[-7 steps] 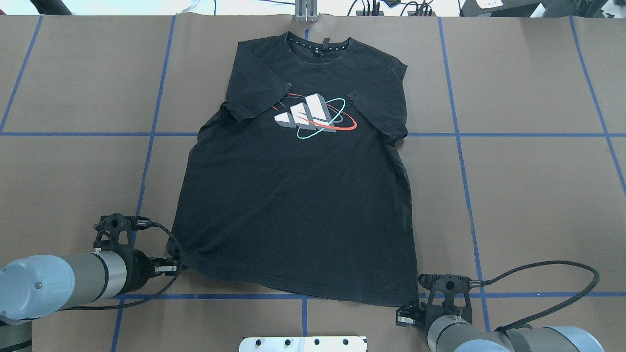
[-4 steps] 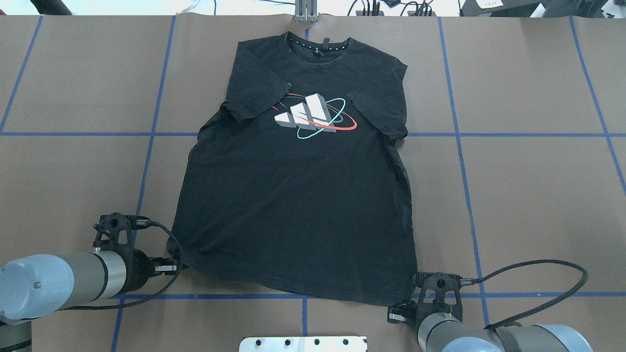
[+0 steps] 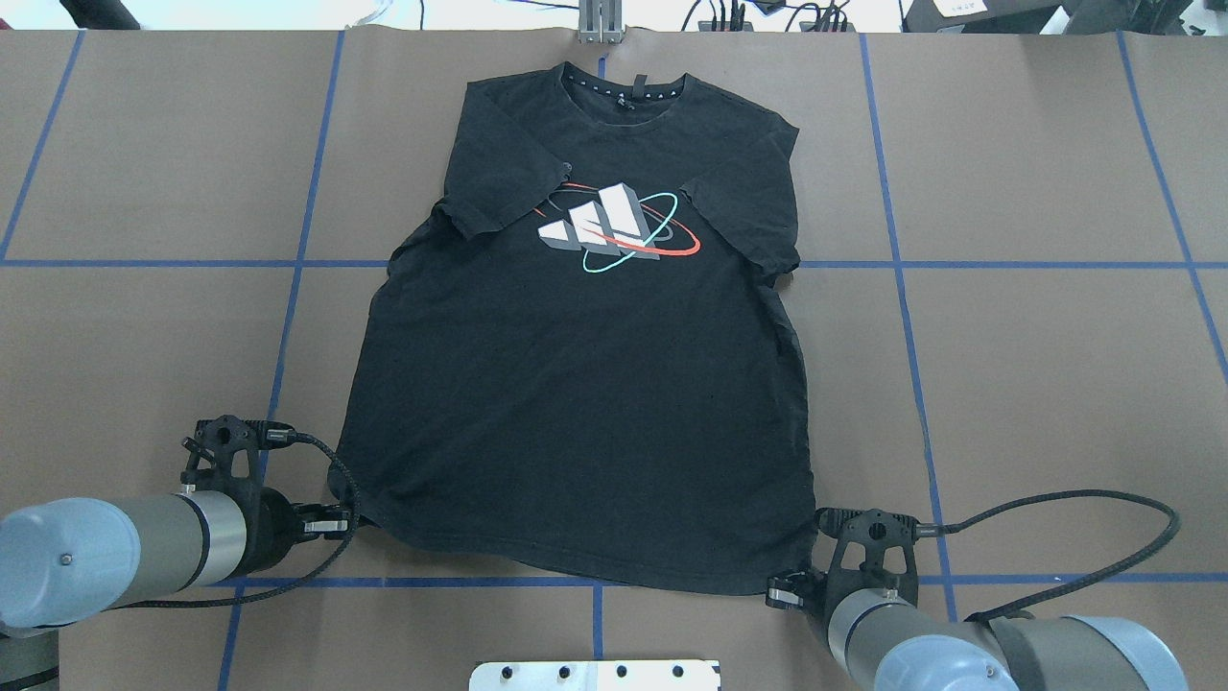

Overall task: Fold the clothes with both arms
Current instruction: 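Lift the hem with both grippers and fold it toward the collar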

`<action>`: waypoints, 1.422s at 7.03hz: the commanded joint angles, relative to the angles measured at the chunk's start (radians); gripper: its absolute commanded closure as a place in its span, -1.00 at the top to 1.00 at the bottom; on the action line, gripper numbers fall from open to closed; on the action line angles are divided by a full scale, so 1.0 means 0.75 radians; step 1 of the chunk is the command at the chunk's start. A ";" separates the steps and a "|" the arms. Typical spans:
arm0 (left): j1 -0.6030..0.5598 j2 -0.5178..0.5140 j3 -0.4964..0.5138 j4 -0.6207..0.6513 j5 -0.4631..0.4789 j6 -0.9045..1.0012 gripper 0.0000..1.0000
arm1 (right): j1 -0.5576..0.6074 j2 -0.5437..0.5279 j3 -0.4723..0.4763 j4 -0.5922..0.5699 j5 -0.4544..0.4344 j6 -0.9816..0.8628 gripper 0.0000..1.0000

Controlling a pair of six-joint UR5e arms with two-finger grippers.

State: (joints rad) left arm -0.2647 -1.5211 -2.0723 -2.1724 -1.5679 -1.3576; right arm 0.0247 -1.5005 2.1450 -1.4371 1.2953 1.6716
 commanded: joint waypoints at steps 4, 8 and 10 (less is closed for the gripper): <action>-0.389 -0.111 -0.316 0.414 -0.451 0.378 -1.00 | 0.150 0.000 0.430 -0.162 0.356 -0.063 -1.00; -0.135 -0.062 -0.756 0.643 -0.648 0.295 -1.00 | -0.265 0.000 0.800 -0.388 0.429 -0.061 -1.00; -0.117 -0.097 -0.645 0.643 -0.551 0.264 -1.00 | -0.098 0.019 0.744 -0.543 0.398 -0.059 -1.00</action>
State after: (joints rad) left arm -0.3636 -1.5793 -2.6046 -1.6919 -2.0280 -1.1482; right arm -0.1218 -1.4965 2.7216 -1.7587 1.6033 1.6270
